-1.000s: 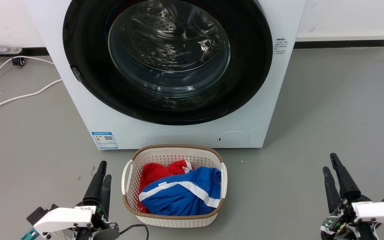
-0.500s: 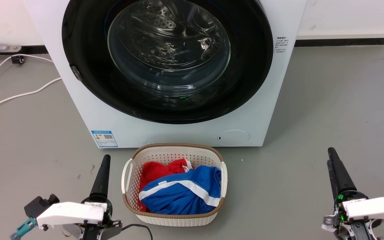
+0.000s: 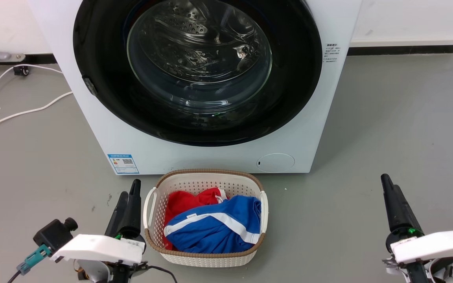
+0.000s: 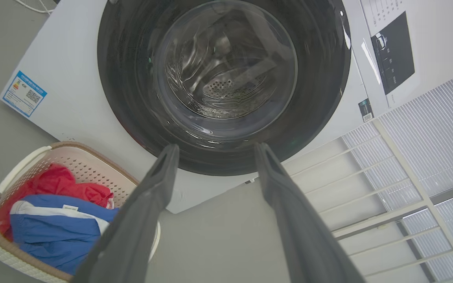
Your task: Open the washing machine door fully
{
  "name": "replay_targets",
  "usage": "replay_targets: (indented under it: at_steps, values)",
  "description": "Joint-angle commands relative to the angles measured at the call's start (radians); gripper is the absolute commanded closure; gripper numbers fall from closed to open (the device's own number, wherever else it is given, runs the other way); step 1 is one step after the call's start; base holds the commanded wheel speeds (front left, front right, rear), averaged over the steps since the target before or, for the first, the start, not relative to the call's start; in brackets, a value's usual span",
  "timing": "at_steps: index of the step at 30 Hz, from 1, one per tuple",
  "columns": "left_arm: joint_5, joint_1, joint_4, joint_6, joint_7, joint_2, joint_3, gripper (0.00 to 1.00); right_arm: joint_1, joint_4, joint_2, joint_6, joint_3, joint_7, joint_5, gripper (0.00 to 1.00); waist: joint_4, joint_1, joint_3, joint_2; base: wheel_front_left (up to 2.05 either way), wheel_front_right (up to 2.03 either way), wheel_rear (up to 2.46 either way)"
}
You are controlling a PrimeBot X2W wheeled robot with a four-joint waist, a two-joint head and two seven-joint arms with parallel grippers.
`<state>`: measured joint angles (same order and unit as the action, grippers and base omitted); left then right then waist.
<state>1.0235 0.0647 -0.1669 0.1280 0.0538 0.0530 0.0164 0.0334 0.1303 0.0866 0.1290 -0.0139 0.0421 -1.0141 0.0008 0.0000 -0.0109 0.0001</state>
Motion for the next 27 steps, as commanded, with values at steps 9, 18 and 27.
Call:
replay_targets:
  at_steps: [9,18,27]
  values:
    - [-0.232,-0.003,0.031,-0.004,0.039,0.022,0.017,0.0,-0.017,-0.065,-0.009,0.001,-0.005,-0.012,0.227,0.0,0.0,0.0,0.003,-0.0001,0.0,0.0,0.0]
    - [-0.378,-0.013,0.04,-0.009,0.067,0.039,0.03,0.0,-0.037,-0.102,-0.02,0.001,-0.012,-0.03,0.376,0.0,0.001,0.0,0.005,-0.0001,0.0,0.0,0.0]
    - [-0.508,-0.015,0.033,-0.024,0.092,0.058,0.052,0.0,-0.052,-0.125,-0.028,0.002,-0.017,-0.036,0.501,0.0,0.003,0.0,0.007,-0.0001,0.0,0.0,0.0]
